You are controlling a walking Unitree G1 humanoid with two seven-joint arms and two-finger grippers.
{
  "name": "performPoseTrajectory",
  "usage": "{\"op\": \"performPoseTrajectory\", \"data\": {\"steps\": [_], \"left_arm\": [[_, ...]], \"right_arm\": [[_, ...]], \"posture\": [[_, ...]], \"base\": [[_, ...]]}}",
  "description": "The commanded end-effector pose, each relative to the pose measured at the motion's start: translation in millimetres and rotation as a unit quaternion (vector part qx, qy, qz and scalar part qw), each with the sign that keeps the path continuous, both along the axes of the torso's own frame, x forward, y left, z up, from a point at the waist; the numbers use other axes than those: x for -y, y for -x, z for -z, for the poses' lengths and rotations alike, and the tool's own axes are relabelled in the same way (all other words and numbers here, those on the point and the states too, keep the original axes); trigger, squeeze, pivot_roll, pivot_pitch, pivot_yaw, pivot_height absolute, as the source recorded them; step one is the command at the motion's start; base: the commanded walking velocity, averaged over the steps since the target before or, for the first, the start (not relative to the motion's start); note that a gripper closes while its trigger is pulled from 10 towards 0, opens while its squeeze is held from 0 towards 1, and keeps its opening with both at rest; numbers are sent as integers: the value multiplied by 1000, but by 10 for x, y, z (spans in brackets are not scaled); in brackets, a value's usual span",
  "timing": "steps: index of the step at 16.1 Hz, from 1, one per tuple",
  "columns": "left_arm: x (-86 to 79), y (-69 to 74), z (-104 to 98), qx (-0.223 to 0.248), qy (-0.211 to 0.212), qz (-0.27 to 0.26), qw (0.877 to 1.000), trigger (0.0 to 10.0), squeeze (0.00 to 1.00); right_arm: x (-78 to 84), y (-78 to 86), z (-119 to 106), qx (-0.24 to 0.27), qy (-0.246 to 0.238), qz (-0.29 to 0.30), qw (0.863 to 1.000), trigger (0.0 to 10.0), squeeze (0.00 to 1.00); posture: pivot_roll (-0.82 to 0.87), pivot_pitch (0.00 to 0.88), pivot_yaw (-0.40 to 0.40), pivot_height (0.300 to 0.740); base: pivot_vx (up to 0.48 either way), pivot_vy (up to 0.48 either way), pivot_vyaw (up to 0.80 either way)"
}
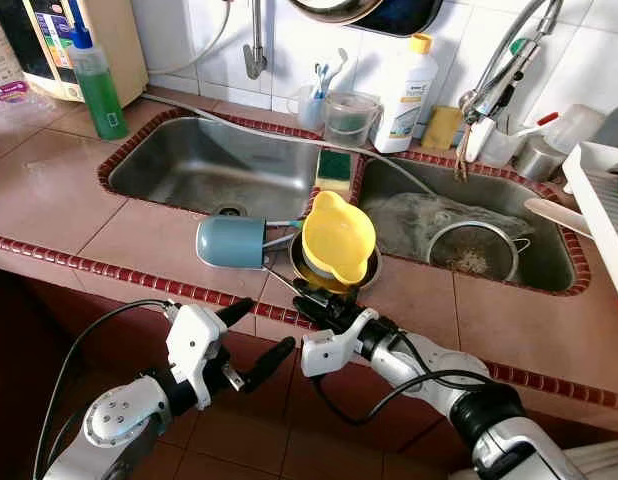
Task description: Kitchen organization
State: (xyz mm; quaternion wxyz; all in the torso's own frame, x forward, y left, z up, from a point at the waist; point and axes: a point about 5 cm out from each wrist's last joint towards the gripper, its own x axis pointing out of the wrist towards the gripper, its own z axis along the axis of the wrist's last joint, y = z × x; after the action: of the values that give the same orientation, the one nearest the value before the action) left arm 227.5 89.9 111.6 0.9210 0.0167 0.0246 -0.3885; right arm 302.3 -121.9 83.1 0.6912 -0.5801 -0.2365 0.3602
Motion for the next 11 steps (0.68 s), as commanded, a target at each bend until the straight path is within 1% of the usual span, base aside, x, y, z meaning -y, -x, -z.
{"op": "performPoseTrajectory", "data": {"steps": [1, 11], "left_arm": [[36, 15, -46, 7, 3, 5, 1000, 10000, 0], [58, 23, -40, 5, 7, 5, 1000, 10000, 0]], "right_arm": [[-48, 176, 194, -41, 34, -46, 997, 0, 0], [-36, 171, 190, -32, 38, -46, 998, 0, 0]], "posture": [[-50, 80, -66, 740], [-52, 80, -70, 740]], "base": [[0, 0, 0], [0, 0, 0]]}}
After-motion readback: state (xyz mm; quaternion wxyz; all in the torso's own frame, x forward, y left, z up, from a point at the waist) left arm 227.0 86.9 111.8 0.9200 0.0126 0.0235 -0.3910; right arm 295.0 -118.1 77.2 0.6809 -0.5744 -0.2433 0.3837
